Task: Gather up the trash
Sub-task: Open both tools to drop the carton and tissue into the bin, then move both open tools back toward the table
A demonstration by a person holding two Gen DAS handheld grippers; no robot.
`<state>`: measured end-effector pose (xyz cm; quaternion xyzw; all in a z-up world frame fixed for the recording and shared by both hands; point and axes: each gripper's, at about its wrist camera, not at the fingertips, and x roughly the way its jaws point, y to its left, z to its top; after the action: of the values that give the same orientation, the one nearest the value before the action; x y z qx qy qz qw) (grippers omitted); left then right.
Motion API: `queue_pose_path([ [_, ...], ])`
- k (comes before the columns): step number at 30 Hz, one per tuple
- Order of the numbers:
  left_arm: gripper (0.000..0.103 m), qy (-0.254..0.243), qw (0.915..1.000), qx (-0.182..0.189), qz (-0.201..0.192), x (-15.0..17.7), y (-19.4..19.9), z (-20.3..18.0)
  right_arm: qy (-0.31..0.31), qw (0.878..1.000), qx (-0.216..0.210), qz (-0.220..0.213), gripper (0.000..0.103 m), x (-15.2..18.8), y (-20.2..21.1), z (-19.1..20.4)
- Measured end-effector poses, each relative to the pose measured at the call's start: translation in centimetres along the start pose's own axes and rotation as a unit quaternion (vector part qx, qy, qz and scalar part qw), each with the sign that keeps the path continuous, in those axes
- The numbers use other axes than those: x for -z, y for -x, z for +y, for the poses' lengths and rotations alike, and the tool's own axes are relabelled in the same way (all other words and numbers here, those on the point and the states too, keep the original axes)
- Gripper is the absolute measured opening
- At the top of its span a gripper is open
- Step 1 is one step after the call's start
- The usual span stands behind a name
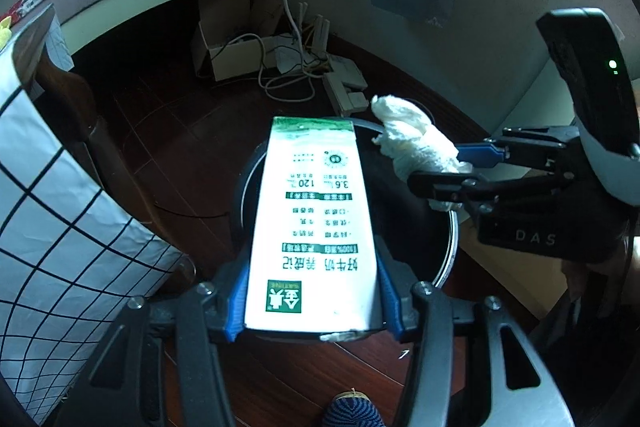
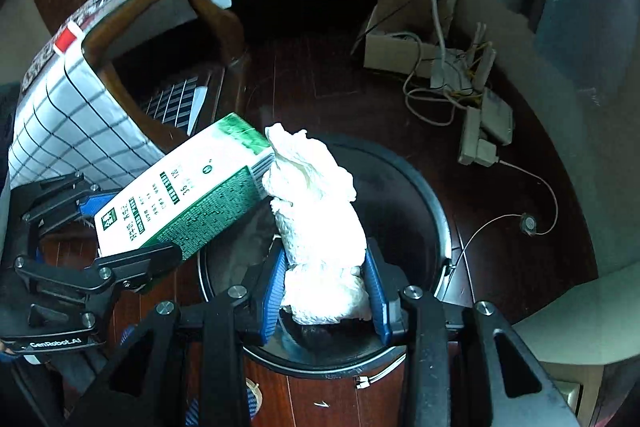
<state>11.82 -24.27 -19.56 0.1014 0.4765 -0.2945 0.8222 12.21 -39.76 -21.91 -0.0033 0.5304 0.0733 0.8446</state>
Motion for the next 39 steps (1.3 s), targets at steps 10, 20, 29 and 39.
queue_pose_path([
  [10, 0.102, 0.063, 0.9925, -0.101, -0.028, 1.6, 0.9, 3.7, -0.027, 0.998, 0.059, -0.006, 0.102, 0.6, 0.1, -1.6],
  [20, 0.102, 0.062, 0.9891, -0.116, -0.066, 1.4, 3.6, 3.6, -0.024, 0.995, 0.084, -0.052, 0.102, 0.1, 2.8, -0.4],
  [29, 0.102, 0.072, 0.9821, -0.136, -0.109, 0.8, 7.7, 5.0, -0.038, 0.989, 0.086, -0.118, 0.102, -1.6, 6.9, 1.7],
  [39, 0.102, 0.107, 0.9671, -0.163, -0.164, 0.6, 13.4, 8.0, -0.028, 0.978, 0.076, -0.193, 0.102, -4.4, 10.4, 6.7],
])
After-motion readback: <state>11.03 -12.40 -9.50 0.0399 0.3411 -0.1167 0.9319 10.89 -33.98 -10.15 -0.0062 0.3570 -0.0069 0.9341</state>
